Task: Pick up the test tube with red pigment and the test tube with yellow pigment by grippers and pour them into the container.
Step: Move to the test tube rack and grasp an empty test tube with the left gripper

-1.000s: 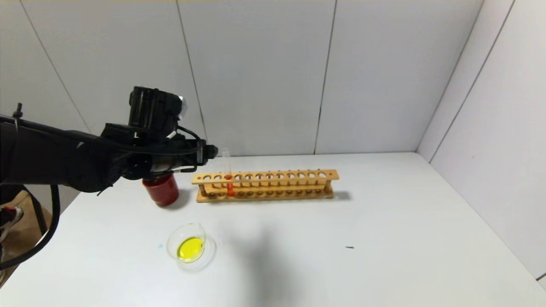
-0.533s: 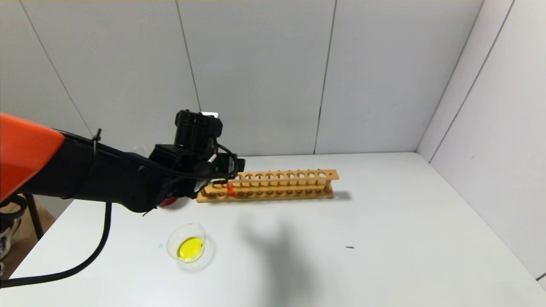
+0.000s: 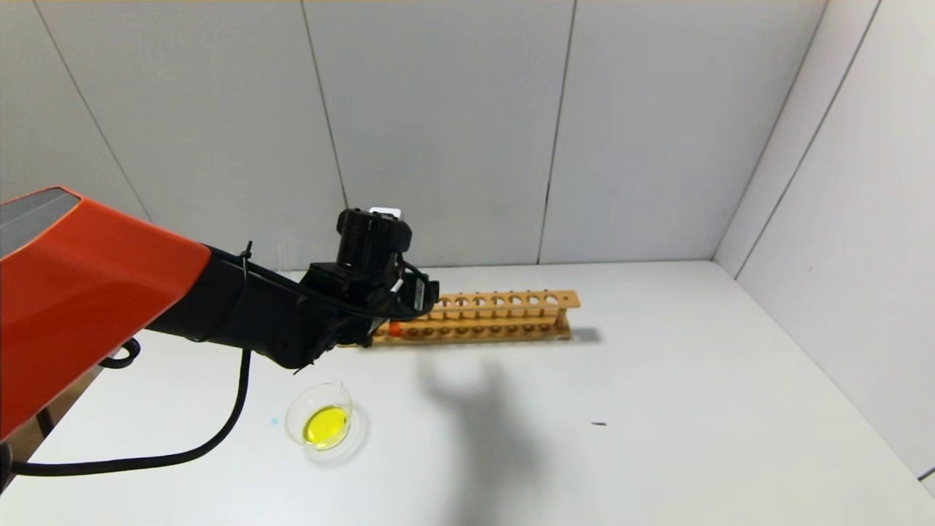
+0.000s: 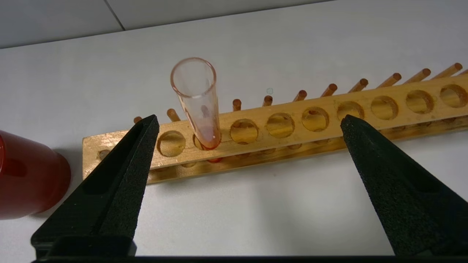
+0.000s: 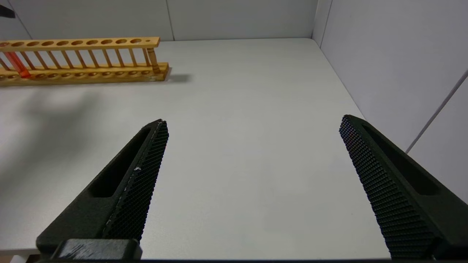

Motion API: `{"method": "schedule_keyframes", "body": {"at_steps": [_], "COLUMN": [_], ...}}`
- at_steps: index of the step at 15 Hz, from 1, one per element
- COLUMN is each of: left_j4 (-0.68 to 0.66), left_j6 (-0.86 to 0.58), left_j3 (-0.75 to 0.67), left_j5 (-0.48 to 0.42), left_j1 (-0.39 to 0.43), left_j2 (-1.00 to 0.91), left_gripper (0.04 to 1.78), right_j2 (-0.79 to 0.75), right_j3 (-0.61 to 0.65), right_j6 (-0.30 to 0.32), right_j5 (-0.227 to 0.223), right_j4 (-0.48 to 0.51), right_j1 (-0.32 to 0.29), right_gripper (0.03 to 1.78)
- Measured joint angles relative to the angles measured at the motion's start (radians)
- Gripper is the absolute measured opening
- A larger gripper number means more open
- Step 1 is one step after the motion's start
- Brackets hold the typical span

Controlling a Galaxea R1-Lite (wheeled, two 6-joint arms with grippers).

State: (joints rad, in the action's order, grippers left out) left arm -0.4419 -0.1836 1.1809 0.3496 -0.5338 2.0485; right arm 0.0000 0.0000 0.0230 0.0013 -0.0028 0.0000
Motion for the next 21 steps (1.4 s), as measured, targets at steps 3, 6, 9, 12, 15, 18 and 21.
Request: {"method": "schedule_keyframes", "body": {"at_steps": [3,6,9,12,15,18,21], "left_j4": [0.009,0.013,0.02,0.021,0.019,0.016,0.013], "left_j6": [0.005,0.021,0.031,0.031,0.032,0.031,0.03], "left_j3": [0.038,0.085,0.103,0.103,0.095,0.086,0.078], "left_j5": [0.001,0.001,0.001,0.003,0.003,0.002,0.003], "left_j1": [0.015,0.039,0.051,0.057,0.062,0.058,0.059], "left_j2": [0.016,0.032,0.04,0.041,0.044,0.044,0.041], "left_gripper": [1.75,1.75,1.75,1.7,1.44,0.94,0.43], "right_j2": [0.0,0.0,0.0,0.0,0.0,0.0,0.0], "right_j3": [0.0,0.0,0.0,0.0,0.0,0.0,0.0], "right_j6": [0.0,0.0,0.0,0.0,0.0,0.0,0.0], "right_j5": [0.0,0.0,0.0,0.0,0.0,0.0,0.0], "right_j4": [0.0,0.0,0.0,0.0,0.0,0.0,0.0], "right_j1": [0.0,0.0,0.0,0.0,0.0,0.0,0.0], "right_gripper": [1.71,1.71,1.71,1.71,1.71,1.71,1.71]}}
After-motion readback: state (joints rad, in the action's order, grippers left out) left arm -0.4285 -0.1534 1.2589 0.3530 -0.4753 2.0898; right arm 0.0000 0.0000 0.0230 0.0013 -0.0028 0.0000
